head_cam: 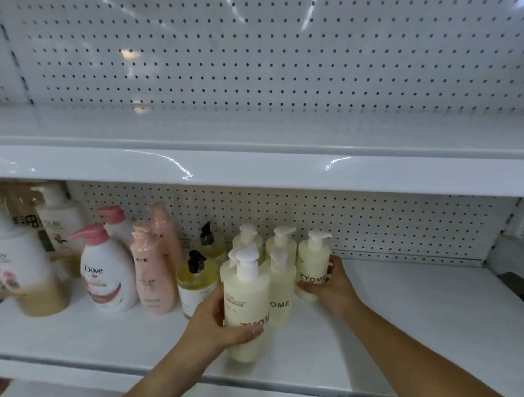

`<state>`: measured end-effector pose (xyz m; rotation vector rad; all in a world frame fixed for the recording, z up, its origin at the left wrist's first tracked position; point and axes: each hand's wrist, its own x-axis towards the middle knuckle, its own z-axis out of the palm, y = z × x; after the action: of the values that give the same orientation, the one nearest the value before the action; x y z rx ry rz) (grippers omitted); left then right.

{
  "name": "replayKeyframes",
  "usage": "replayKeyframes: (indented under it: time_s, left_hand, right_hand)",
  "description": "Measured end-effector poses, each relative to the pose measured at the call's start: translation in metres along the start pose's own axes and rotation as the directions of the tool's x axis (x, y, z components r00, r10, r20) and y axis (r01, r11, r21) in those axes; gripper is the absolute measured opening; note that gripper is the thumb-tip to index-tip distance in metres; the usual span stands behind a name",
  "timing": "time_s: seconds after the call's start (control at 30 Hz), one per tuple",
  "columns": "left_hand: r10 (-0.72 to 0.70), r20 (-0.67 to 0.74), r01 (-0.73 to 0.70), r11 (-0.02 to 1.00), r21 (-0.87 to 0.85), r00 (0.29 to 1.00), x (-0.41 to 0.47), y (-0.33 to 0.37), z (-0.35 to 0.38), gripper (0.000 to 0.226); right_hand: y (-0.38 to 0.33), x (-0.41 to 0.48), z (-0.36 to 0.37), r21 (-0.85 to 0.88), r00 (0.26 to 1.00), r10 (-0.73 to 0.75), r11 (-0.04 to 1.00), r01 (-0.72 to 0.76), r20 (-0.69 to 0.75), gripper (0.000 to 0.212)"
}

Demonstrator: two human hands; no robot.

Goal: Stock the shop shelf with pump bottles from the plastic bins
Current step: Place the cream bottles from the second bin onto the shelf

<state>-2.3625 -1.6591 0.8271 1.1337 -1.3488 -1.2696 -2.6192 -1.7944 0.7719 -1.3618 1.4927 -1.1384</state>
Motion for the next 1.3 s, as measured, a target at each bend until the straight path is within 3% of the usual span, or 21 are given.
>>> replayKeyframes:
  time_s: [0.17, 0.33, 0.4, 0.5, 0.63, 0.8, 0.97, 1.1, 1.3]
  left_hand:
    - [0.013, 0.011, -0.013, 1.000, 0.024, 1.000, 0.004, 0.002, 0.003, 0.083]
    - [0.022, 0.045, -0.025, 0.997, 0.076, 0.999, 0.010, 0.010, 0.020, 0.079]
    - [0.033, 0.051, -0.038, 0.994, 0.099, 0.998, 0.012, 0.013, 0.031, 0.071]
    - [0.049, 0.062, -0.056, 0.992, 0.116, 0.997, 0.012, 0.017, 0.050, 0.061]
    - [0.045, 0.088, -0.054, 0.993, 0.107, 0.995, 0.012, 0.016, 0.069, 0.057]
    - [0.069, 0.127, -0.087, 0.986, 0.140, 0.989, 0.015, 0.017, 0.082, 0.058]
    - [0.107, 0.124, -0.133, 0.965, 0.228, 0.986, 0.016, 0.019, 0.087, 0.065]
    - [0.260, 0.048, -0.259, 0.895, 0.364, 0.964, 0.010, 0.038, 0.084, 0.063]
    - [0.487, 0.007, -0.371, 0.656, 0.658, 0.874, 0.037, 0.056, 0.054, 0.060]
  right_hand:
    - [-0.007, -0.008, -0.013, -0.008, 0.999, -0.010, 1.000, 0.011, 0.048, 0.082]
    - [-0.039, -0.047, -0.040, 0.080, 0.980, -0.151, 0.984, 0.162, -0.132, 0.045]
    - [-0.053, -0.074, -0.047, 0.148, 0.970, -0.207, 0.963, 0.225, -0.125, 0.049]
    - [-0.054, -0.116, -0.050, 0.220, 0.970, -0.236, 0.951, 0.219, 0.056, 0.055]
    - [-0.040, -0.153, -0.046, 0.076, 0.931, -0.236, 0.972, 0.224, 0.278, 0.071]
    - [-0.042, -0.162, -0.036, -0.022, 0.954, -0.207, 0.976, 0.217, 0.217, 0.089]
    - [-0.046, -0.152, -0.030, -0.079, 0.968, -0.213, 0.971, 0.225, 0.131, 0.077]
    - [-0.037, -0.136, -0.033, -0.068, 0.978, -0.168, 0.982, 0.178, 0.127, 0.075]
    - [-0.020, -0.097, -0.028, -0.132, 0.996, -0.074, 0.988, 0.080, 0.053, 0.080]
